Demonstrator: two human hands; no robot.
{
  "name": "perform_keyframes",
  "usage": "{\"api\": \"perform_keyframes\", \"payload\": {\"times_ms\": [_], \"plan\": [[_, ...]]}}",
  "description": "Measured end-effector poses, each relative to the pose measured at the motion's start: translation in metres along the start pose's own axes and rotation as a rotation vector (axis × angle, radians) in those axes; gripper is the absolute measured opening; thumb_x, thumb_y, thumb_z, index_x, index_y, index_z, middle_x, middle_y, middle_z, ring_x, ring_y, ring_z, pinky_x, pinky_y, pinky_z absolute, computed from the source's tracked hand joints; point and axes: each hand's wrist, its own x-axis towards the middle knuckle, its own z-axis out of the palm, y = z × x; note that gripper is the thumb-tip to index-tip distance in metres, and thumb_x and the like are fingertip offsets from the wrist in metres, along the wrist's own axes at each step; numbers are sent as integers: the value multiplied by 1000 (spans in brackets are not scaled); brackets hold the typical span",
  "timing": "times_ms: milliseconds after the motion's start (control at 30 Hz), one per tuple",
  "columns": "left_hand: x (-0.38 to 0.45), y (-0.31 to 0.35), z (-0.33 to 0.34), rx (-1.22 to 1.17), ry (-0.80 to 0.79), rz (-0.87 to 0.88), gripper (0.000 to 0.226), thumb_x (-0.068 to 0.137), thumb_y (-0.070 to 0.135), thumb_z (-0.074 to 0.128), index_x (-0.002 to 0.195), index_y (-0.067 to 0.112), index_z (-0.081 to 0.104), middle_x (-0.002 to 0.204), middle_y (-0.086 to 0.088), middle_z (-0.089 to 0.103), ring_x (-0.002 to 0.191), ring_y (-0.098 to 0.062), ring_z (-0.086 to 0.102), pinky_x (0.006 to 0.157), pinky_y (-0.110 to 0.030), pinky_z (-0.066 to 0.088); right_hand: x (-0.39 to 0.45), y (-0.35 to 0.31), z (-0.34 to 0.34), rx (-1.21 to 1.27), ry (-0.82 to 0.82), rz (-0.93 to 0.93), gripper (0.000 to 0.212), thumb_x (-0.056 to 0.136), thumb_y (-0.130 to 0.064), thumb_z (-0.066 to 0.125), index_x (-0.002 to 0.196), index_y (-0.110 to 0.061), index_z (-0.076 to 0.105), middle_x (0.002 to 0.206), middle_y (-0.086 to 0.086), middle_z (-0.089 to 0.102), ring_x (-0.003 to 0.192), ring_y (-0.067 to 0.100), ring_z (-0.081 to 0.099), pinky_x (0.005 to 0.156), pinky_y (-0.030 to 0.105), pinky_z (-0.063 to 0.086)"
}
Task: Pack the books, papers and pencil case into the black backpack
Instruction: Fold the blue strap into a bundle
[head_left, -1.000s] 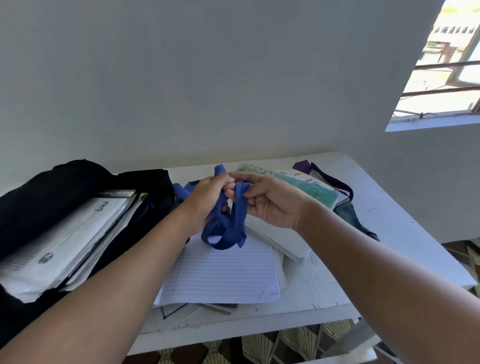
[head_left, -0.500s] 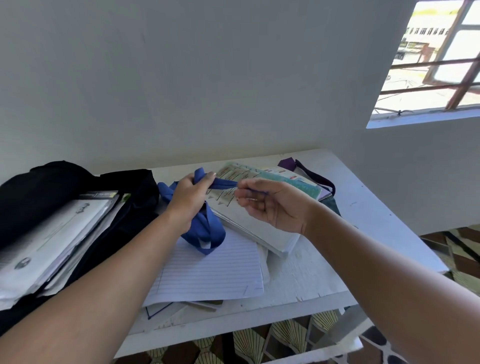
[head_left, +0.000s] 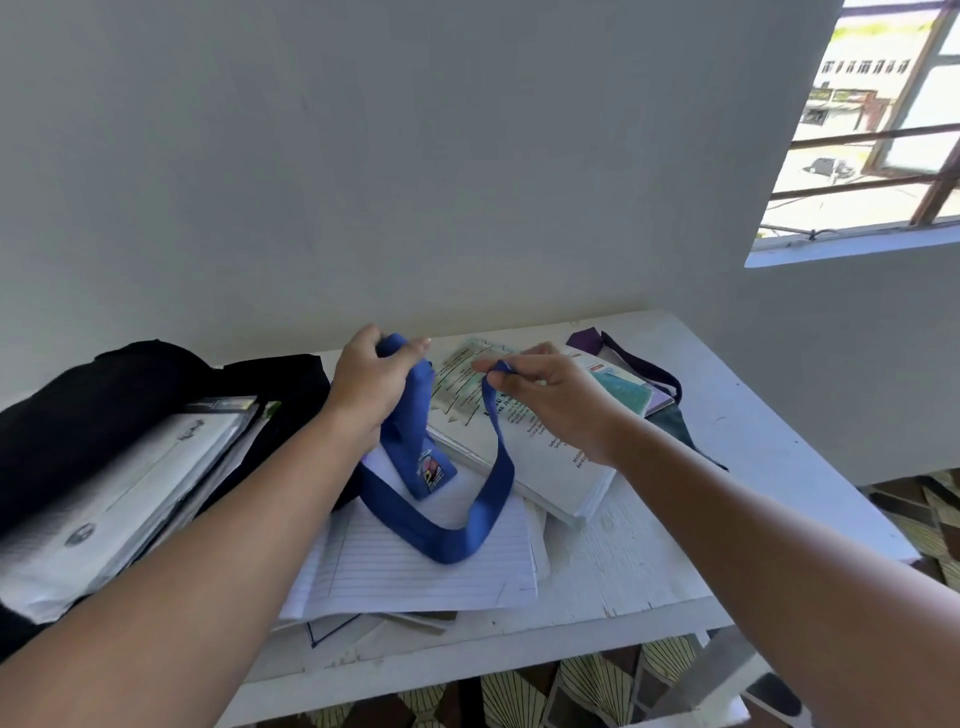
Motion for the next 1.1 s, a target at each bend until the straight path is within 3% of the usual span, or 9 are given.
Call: {"api": "perform_keyframes", "payload": {"times_ms": [100, 233, 367, 500, 667, 833, 933, 1000, 1100], "plan": [[-7, 7, 4, -128, -28, 125, 49, 80, 34, 87, 73, 4, 48, 69, -6, 41, 65, -16, 40, 62, -33, 36, 2, -8, 4, 152, 1, -35, 21, 100, -16, 69, 118, -23, 79, 114, -5, 76, 112, 10, 70, 101, 24, 50], [-21, 22, 15, -161, -85, 172, 29, 84, 27, 85, 69, 11, 65, 65, -7, 60, 58, -14, 53, 56, -27, 43, 6, -20, 13, 374, 64, -41, 12, 94, -8, 76, 104, -4, 71, 95, 13, 79, 83, 20, 72, 88, 35, 56], [-30, 34, 16, -264, -214, 110, 16, 95, 21, 72, 94, 6, 78, 91, -17, 77, 82, -24, 74, 74, -33, 61, 11, -17, 18, 438, 110, -25, 4, 96, -11, 73, 99, -8, 74, 95, 14, 79, 87, 24, 73, 94, 43, 56], [-31, 33, 7, -295, -402, 38, 20, 101, 9, 62, 114, 2, 74, 107, -18, 76, 104, -30, 74, 90, -35, 60, 12, -11, 17, 456, 155, 8, 14, 97, -15, 72, 108, -7, 77, 103, 14, 79, 94, 22, 73, 97, 43, 56], [-35, 24, 13, -264, -339, 92, 22, 101, 7, 61, 118, 3, 74, 107, -14, 77, 107, -29, 73, 97, -38, 58, 11, -10, 19, 530, 130, 32, 19, 95, -13, 75, 109, -1, 75, 107, 25, 76, 93, 29, 72, 95, 44, 57], [-45, 26, 17, -308, -302, 136, 21, 102, 13, 61, 115, 5, 76, 107, -15, 77, 107, -31, 73, 99, -43, 57, 13, -14, 20, 577, 195, 117, 26, 88, -16, 83, 106, -13, 64, 97, 17, 76, 75, 17, 70, 77, 30, 53], [-45, 28, 16, -248, -328, 170, 22, 100, 11, 63, 118, 8, 75, 108, -9, 78, 107, -25, 73, 99, -37, 57, 14, -12, 17, 544, 193, 138, 36, 86, -23, 85, 116, -16, 66, 103, 15, 79, 81, 17, 73, 82, 33, 54], [-45, 30, 15, -274, -329, 170, 22, 99, 8, 64, 118, 9, 75, 109, -7, 78, 108, -21, 73, 97, -32, 57, 14, -12, 17, 545, 151, 108, 30, 91, -22, 80, 118, -13, 71, 98, 10, 80, 84, 15, 73, 85, 31, 58], [-46, 33, 16, -303, -306, 201, 21, 97, 6, 66, 115, 8, 76, 108, -5, 78, 107, -18, 73, 95, -27, 57, 14, -14, 18, 549, 163, 52, 18, 95, -16, 75, 112, -9, 74, 79, 0, 70, 69, 3, 66, 68, 16, 50]]}}
